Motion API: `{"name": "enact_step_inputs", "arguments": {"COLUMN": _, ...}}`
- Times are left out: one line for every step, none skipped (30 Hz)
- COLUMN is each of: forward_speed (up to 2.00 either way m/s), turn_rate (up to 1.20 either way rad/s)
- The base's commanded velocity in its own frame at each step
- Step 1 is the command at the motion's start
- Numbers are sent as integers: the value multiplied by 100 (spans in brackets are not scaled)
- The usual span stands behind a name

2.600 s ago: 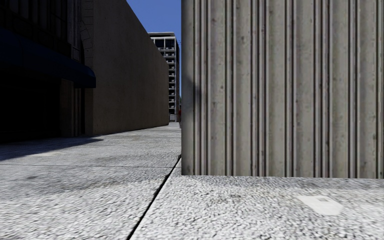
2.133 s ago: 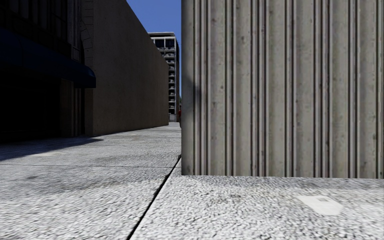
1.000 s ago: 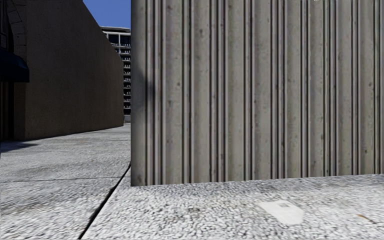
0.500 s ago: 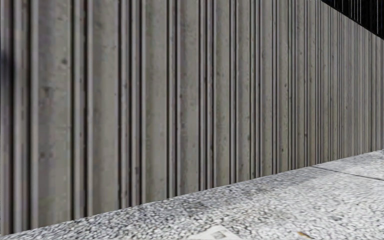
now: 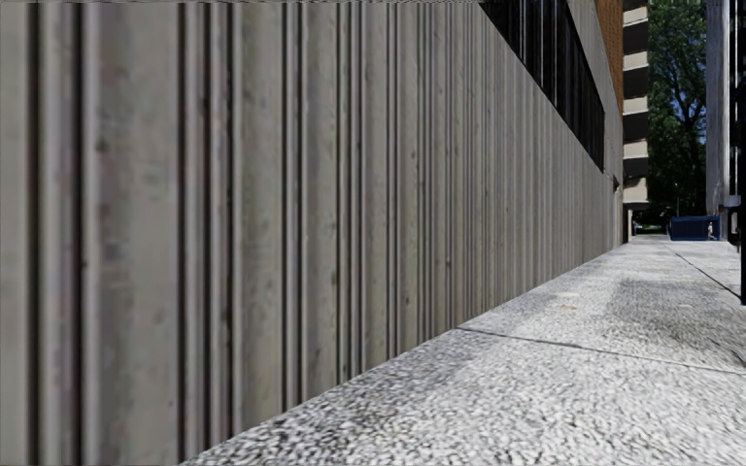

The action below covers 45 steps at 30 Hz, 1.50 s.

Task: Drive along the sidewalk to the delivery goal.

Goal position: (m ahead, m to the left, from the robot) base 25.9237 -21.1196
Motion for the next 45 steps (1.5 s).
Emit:
{"name": "enact_step_inputs", "arguments": {"forward_speed": 146, "turn_rate": -87}}
{"name": "enact_step_inputs", "arguments": {"forward_speed": 146, "turn_rate": -87}}
{"name": "enact_step_inputs", "arguments": {"forward_speed": 146, "turn_rate": -87}}
{"name": "enact_step_inputs", "arguments": {"forward_speed": 146, "turn_rate": -87}}
{"name": "enact_step_inputs", "arguments": {"forward_speed": 146, "turn_rate": -87}}
{"name": "enact_step_inputs", "arguments": {"forward_speed": 146, "turn_rate": -87}}
{"name": "enact_step_inputs", "arguments": {"forward_speed": 146, "turn_rate": -87}}
{"name": "enact_step_inputs", "arguments": {"forward_speed": 146, "turn_rate": -85}}
{"name": "enact_step_inputs", "arguments": {"forward_speed": 146, "turn_rate": -85}}
{"name": "enact_step_inputs", "arguments": {"forward_speed": 146, "turn_rate": -85}}
{"name": "enact_step_inputs", "arguments": {"forward_speed": 146, "turn_rate": -85}}
{"name": "enact_step_inputs", "arguments": {"forward_speed": 146, "turn_rate": -85}}
{"name": "enact_step_inputs", "arguments": {"forward_speed": 146, "turn_rate": -85}}
{"name": "enact_step_inputs", "arguments": {"forward_speed": 145, "turn_rate": -85}}
{"name": "enact_step_inputs", "arguments": {"forward_speed": 145, "turn_rate": -85}}
{"name": "enact_step_inputs", "arguments": {"forward_speed": 145, "turn_rate": -83}}
{"name": "enact_step_inputs", "arguments": {"forward_speed": 145, "turn_rate": -80}}
{"name": "enact_step_inputs", "arguments": {"forward_speed": 145, "turn_rate": -79}}
{"name": "enact_step_inputs", "arguments": {"forward_speed": 145, "turn_rate": -79}}
{"name": "enact_step_inputs", "arguments": {"forward_speed": 145, "turn_rate": -78}}
{"name": "enact_step_inputs", "arguments": {"forward_speed": 145, "turn_rate": -77}}
{"name": "enact_step_inputs", "arguments": {"forward_speed": 145, "turn_rate": -77}}
{"name": "enact_step_inputs", "arguments": {"forward_speed": 145, "turn_rate": -72}}
{"name": "enact_step_inputs", "arguments": {"forward_speed": 145, "turn_rate": -60}}
{"name": "enact_step_inputs", "arguments": {"forward_speed": 145, "turn_rate": -42}}
{"name": "enact_step_inputs", "arguments": {"forward_speed": 145, "turn_rate": -42}}
{"name": "enact_step_inputs", "arguments": {"forward_speed": 145, "turn_rate": -24}}
{"name": "enact_step_inputs", "arguments": {"forward_speed": 145, "turn_rate": 0}}
{"name": "enact_step_inputs", "arguments": {"forward_speed": 145, "turn_rate": 0}}
{"name": "enact_step_inputs", "arguments": {"forward_speed": 145, "turn_rate": 0}}
{"name": "enact_step_inputs", "arguments": {"forward_speed": 145, "turn_rate": 0}}
{"name": "enact_step_inputs", "arguments": {"forward_speed": 146, "turn_rate": 0}}
{"name": "enact_step_inputs", "arguments": {"forward_speed": 150, "turn_rate": 0}}
{"name": "enact_step_inputs", "arguments": {"forward_speed": 150, "turn_rate": 0}}
{"name": "enact_step_inputs", "arguments": {"forward_speed": 159, "turn_rate": 0}}
{"name": "enact_step_inputs", "arguments": {"forward_speed": 170, "turn_rate": 0}}
{"name": "enact_step_inputs", "arguments": {"forward_speed": 170, "turn_rate": 0}}
{"name": "enact_step_inputs", "arguments": {"forward_speed": 200, "turn_rate": 0}}
{"name": "enact_step_inputs", "arguments": {"forward_speed": 200, "turn_rate": 0}}
{"name": "enact_step_inputs", "arguments": {"forward_speed": 200, "turn_rate": 0}}
{"name": "enact_step_inputs", "arguments": {"forward_speed": 200, "turn_rate": 0}}
{"name": "enact_step_inputs", "arguments": {"forward_speed": 200, "turn_rate": 0}}
{"name": "enact_step_inputs", "arguments": {"forward_speed": 200, "turn_rate": 0}}
{"name": "enact_step_inputs", "arguments": {"forward_speed": 200, "turn_rate": 0}}
{"name": "enact_step_inputs", "arguments": {"forward_speed": 200, "turn_rate": 0}}
